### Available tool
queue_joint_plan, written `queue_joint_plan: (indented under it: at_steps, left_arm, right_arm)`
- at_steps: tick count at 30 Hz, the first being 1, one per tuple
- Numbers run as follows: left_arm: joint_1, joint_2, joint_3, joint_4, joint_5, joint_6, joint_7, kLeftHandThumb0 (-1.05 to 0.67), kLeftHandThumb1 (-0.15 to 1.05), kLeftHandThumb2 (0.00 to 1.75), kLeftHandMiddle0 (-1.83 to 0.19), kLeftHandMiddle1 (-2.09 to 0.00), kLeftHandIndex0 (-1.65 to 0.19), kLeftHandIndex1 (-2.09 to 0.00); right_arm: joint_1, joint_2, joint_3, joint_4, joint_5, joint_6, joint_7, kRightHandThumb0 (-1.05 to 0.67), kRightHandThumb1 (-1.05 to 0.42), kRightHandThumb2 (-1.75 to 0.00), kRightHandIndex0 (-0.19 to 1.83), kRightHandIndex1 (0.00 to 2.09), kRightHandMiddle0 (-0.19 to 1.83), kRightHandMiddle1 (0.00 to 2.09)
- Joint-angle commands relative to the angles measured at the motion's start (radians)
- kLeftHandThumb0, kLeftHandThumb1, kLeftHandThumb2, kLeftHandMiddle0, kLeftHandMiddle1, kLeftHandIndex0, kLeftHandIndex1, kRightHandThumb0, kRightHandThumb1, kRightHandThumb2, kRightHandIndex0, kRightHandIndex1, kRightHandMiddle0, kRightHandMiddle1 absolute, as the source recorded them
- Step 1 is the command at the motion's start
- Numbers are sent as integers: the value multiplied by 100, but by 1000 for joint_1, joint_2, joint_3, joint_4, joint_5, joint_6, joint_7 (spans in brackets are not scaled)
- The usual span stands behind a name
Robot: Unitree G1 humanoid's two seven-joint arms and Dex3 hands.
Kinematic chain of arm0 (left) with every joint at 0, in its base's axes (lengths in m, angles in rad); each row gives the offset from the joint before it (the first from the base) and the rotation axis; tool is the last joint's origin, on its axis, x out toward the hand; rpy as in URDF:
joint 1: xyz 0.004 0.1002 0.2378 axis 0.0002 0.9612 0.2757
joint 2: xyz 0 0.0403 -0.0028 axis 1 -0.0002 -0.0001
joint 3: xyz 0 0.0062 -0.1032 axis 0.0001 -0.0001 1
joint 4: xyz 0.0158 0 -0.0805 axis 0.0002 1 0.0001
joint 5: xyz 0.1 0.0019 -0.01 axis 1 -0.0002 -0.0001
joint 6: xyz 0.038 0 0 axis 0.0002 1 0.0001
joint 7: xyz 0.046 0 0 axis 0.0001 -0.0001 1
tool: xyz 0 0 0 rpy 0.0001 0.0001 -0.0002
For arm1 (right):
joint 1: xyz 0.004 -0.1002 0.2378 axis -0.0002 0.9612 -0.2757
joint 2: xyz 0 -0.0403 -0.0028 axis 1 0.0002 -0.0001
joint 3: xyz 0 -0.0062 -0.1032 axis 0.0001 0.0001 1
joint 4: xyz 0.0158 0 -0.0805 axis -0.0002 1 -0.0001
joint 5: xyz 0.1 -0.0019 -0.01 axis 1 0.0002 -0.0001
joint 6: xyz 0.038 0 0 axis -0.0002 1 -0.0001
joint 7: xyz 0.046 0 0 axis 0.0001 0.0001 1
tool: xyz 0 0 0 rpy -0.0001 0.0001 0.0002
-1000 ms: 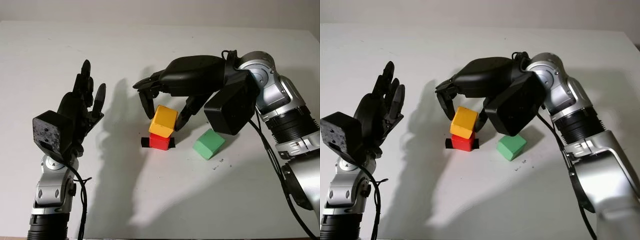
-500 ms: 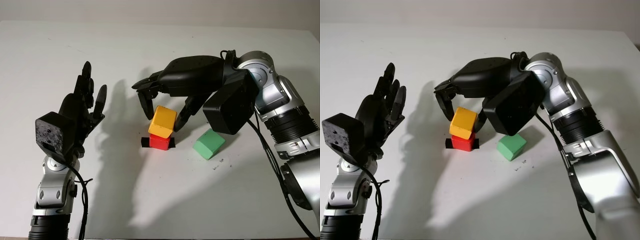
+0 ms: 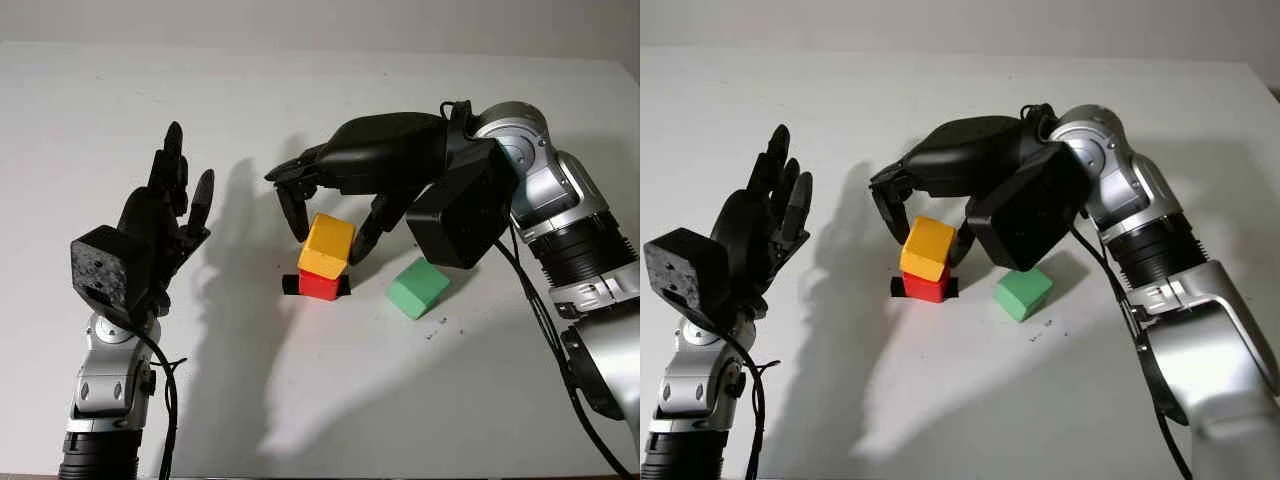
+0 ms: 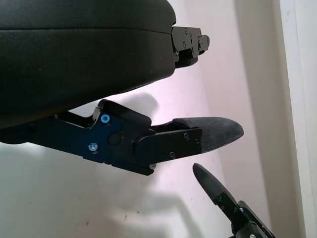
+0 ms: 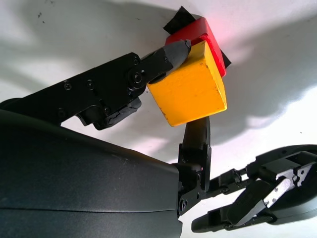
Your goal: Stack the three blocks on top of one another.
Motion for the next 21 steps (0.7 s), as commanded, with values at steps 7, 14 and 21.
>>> queue_joint_plan:
  at_steps: [7, 14, 21]
  left_arm:
    - [13, -3, -7, -20, 9, 3, 9, -69, 105, 55, 11, -5, 9, -6]
    - [13, -6, -4, -18, -2, -6, 4, -69, 105, 55, 11, -5, 9, -5]
    - [17, -8, -7, -29, 3, 6, 13, -69, 105, 55, 10, -6, 9, -6]
  right_arm:
    - [-17, -20, 14, -3, -42, -65, -5, -59, -91, -5, -11, 3, 14, 25]
    - [-13, -20, 10, -8, -35, -78, -3, -62, -92, -5, -18, 2, 7, 15]
    - [-17, -39, -6, -31, -18, -74, 13, -72, -92, -5, -19, 0, -4, 7]
